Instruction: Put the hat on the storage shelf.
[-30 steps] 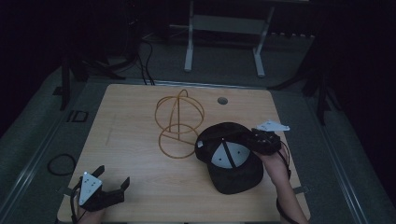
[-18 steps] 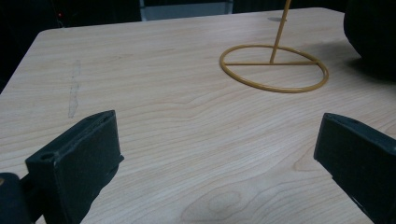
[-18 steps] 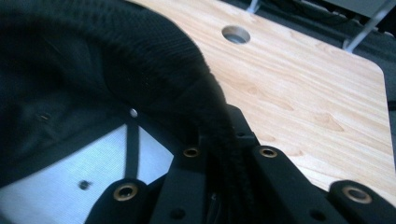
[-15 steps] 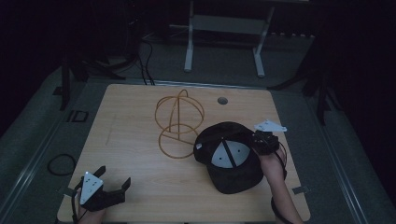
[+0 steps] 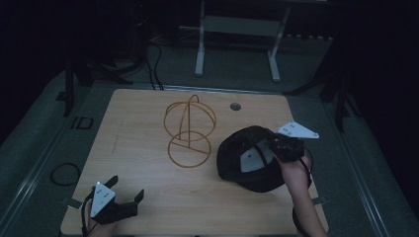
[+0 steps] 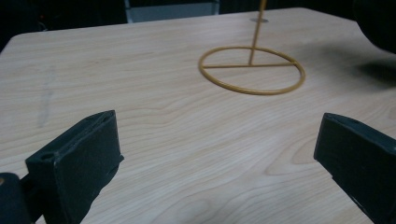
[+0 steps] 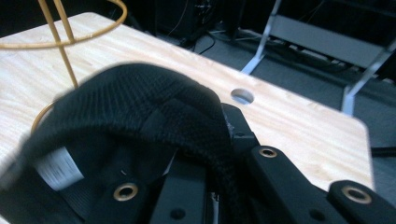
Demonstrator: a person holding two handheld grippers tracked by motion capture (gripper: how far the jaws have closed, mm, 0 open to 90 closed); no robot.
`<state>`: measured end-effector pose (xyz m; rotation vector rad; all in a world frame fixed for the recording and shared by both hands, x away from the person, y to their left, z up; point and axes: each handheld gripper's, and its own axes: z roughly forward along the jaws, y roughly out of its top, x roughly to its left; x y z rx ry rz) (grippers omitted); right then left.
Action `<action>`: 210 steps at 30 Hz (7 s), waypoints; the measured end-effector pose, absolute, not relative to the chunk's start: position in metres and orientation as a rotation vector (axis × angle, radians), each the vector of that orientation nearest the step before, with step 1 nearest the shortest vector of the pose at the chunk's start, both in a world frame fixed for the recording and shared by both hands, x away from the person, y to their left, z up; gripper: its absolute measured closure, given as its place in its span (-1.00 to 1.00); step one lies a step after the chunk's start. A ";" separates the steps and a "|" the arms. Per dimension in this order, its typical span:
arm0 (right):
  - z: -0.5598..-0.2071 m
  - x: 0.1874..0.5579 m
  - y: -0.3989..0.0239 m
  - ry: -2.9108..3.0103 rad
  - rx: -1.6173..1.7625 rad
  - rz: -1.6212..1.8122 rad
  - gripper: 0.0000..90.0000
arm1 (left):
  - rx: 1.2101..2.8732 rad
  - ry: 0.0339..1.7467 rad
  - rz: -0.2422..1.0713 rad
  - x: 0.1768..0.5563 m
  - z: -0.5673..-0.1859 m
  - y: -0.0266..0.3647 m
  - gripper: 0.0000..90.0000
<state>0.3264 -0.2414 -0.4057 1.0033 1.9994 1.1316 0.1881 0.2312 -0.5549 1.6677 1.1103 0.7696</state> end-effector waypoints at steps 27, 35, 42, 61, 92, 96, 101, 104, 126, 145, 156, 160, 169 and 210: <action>-0.369 0.282 -0.236 1.950 0.874 1.261 0.96 | 1.778 0.896 0.463 0.211 -0.529 0.126 -0.98; -0.371 0.277 -0.233 1.960 0.859 1.287 0.96 | 1.793 0.838 0.421 0.218 -0.520 0.101 -0.91; -0.370 0.274 -0.229 1.957 0.845 1.313 0.96 | 1.799 0.797 0.404 0.225 -0.508 0.077 -0.88; -0.377 0.261 -0.217 1.984 0.769 1.338 0.96 | 1.702 0.784 0.427 0.249 -0.482 0.052 -0.12; -0.412 0.226 -0.256 2.137 0.804 1.426 -0.13 | 1.730 0.739 0.635 0.240 -0.442 0.033 1.00; -0.417 0.221 -0.260 2.231 0.772 1.428 -0.30 | 1.741 0.724 0.651 0.240 -0.437 0.030 1.00; -0.420 0.211 -0.264 2.301 0.718 1.424 -0.45 | 1.737 0.705 0.675 0.237 -0.431 0.028 1.00; -0.420 0.202 -0.270 2.333 0.674 1.438 -0.49 | 1.730 0.675 0.705 0.234 -0.427 0.029 1.00; -0.372 0.193 -0.264 2.280 0.361 1.533 -0.16 | 1.613 0.148 0.459 0.243 -0.400 0.082 0.99; -0.370 0.225 -0.224 2.376 0.322 1.535 0.07 | 1.586 0.112 0.411 0.238 -0.400 0.075 0.99; -0.363 0.216 -0.224 2.309 0.412 1.535 0.96 | 1.571 0.146 0.406 0.240 -0.401 0.078 0.99; -0.357 0.213 -0.226 2.253 0.443 1.557 0.97 | 1.575 0.165 0.449 0.239 -0.400 0.079 0.98; -0.346 0.214 -0.233 2.156 0.498 1.573 0.97 | 1.616 0.245 0.495 0.238 -0.399 0.087 0.38; -0.287 0.353 -0.105 2.015 0.609 1.356 0.97 | 1.661 0.800 0.558 0.202 -0.526 0.212 -0.94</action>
